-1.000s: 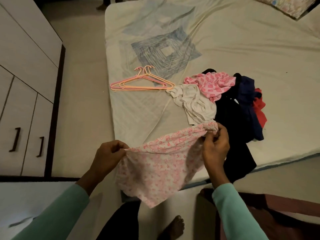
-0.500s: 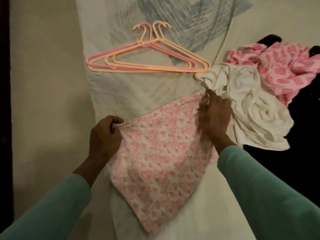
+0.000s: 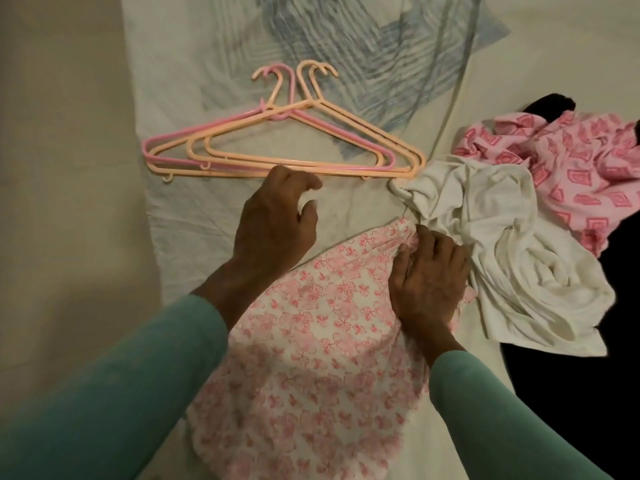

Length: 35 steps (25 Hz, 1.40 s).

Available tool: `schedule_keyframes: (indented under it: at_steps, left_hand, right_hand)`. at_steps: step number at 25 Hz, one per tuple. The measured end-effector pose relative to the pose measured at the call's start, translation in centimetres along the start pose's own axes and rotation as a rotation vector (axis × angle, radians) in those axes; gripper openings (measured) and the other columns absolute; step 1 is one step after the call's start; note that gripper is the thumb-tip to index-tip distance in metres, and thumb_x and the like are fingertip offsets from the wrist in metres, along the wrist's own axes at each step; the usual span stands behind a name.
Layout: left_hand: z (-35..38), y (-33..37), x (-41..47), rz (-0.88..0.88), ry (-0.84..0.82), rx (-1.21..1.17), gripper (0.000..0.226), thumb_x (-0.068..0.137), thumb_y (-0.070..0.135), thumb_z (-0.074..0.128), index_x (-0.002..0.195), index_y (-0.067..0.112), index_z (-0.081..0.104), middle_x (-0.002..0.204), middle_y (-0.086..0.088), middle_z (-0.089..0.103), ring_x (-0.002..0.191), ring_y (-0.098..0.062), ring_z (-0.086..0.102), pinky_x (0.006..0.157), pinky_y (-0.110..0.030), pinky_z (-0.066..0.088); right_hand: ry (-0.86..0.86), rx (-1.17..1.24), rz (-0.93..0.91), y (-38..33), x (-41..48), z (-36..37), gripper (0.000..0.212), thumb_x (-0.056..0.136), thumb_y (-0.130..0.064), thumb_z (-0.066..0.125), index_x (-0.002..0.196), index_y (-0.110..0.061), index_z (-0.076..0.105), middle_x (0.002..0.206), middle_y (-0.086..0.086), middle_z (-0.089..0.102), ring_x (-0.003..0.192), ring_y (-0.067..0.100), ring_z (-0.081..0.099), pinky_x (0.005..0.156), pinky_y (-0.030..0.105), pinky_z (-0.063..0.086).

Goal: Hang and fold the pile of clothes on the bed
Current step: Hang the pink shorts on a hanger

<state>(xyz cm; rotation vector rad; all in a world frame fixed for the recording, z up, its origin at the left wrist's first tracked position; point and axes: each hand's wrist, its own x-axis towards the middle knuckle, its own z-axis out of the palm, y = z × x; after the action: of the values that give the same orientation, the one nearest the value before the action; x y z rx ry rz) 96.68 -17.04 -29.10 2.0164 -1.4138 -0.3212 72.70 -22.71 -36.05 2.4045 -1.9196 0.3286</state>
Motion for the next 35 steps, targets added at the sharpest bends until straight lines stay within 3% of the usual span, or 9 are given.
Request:
schedule_keyframes:
  at_steps: [4,11,14,22,25,28,29,33,35]
  left_hand:
    - [4.1,0.3,6.1,0.064,-0.154,0.148,0.04,0.099,0.021,0.064,0.138,0.013,0.061,0.131,-0.01,0.058,0.106,-0.029,0.067,0.086,-0.038,0.054]
    - [4.6,0.6,7.5,0.159,-0.049,0.165,0.019,0.1,0.019,0.064,0.114,0.013,0.075,0.103,-0.01,0.066,0.084,-0.029,0.066,0.072,-0.043,0.056]
    - [3.4,1.9,5.7,0.232,0.005,0.107,0.019,0.1,0.017,0.065,0.115,0.013,0.076,0.102,-0.007,0.067,0.08,-0.019,0.063,0.066,-0.036,0.055]
    - [0.2,4.5,-7.6,0.298,-0.095,-0.113,0.021,0.095,0.013,0.071,0.115,0.011,0.078,0.118,-0.001,0.069,0.105,-0.006,0.066,0.089,-0.015,0.053]
    - [1.4,5.0,-11.2,0.226,-0.125,-0.2,0.021,0.092,0.012,0.073,0.112,0.016,0.08,0.122,0.006,0.071,0.114,-0.003,0.067,0.094,-0.021,0.055]
    - [3.6,6.3,-11.5,0.231,-0.127,-0.228,0.021,0.093,0.01,0.076,0.113,0.016,0.08,0.122,0.007,0.073,0.112,-0.003,0.068,0.096,-0.017,0.053]
    - [4.6,7.0,-11.2,0.246,-0.147,-0.215,0.022,0.093,0.009,0.077,0.114,0.015,0.08,0.122,0.005,0.074,0.111,-0.005,0.069,0.096,-0.017,0.053]
    - [8.8,8.5,-10.0,0.261,-0.234,-0.194,0.025,0.093,0.005,0.072,0.116,0.012,0.079,0.122,-0.002,0.076,0.109,-0.013,0.073,0.095,-0.032,0.06]
    - [9.8,9.0,-9.4,0.191,-0.221,-0.174,0.023,0.093,0.01,0.068,0.113,0.012,0.08,0.121,-0.003,0.076,0.103,-0.014,0.073,0.089,-0.035,0.062]
  right_hand:
    - [0.003,0.023,0.016,0.2,0.1,0.5,0.042,0.098,-0.036,0.053,0.134,-0.014,0.055,0.123,0.012,0.057,0.11,0.035,0.049,0.102,0.049,0.036]
    - [-0.015,0.055,0.029,0.5,0.0,0.9,0.046,0.096,-0.038,0.055,0.136,-0.016,0.055,0.127,0.01,0.056,0.113,0.033,0.048,0.099,0.049,0.038]
    - [-0.019,0.067,0.026,0.4,0.1,1.1,0.047,0.096,-0.038,0.056,0.136,-0.015,0.055,0.128,0.011,0.056,0.113,0.034,0.049,0.1,0.048,0.036]
    - [-0.003,0.121,-0.011,0.7,0.3,0.5,0.047,0.096,-0.04,0.042,0.134,-0.015,0.056,0.12,0.013,0.057,0.107,0.035,0.05,0.094,0.05,0.04]
    - [-0.007,0.492,-0.026,2.6,0.5,-0.1,0.042,0.1,-0.039,0.048,0.13,-0.015,0.065,0.114,0.009,0.065,0.105,0.03,0.056,0.094,0.04,0.041]
    - [-0.351,1.381,0.431,5.8,2.0,-3.9,0.049,0.105,-0.05,0.049,0.12,-0.01,0.072,0.11,0.006,0.076,0.107,0.025,0.07,0.096,0.039,0.055]
    - [-0.486,1.441,0.478,7.1,2.5,-5.1,0.053,0.103,-0.056,0.05,0.119,-0.011,0.072,0.109,0.005,0.077,0.106,0.023,0.072,0.094,0.037,0.057]
    - [-0.627,0.683,-0.013,10.2,2.8,-7.2,0.035,0.095,-0.044,0.072,0.126,-0.029,0.069,0.111,-0.01,0.075,0.098,0.008,0.071,0.091,0.035,0.058]
    - [-0.554,0.508,-0.086,10.0,3.1,-6.6,0.03,0.097,-0.029,0.067,0.126,-0.026,0.069,0.111,-0.003,0.075,0.099,0.017,0.07,0.092,0.04,0.056]
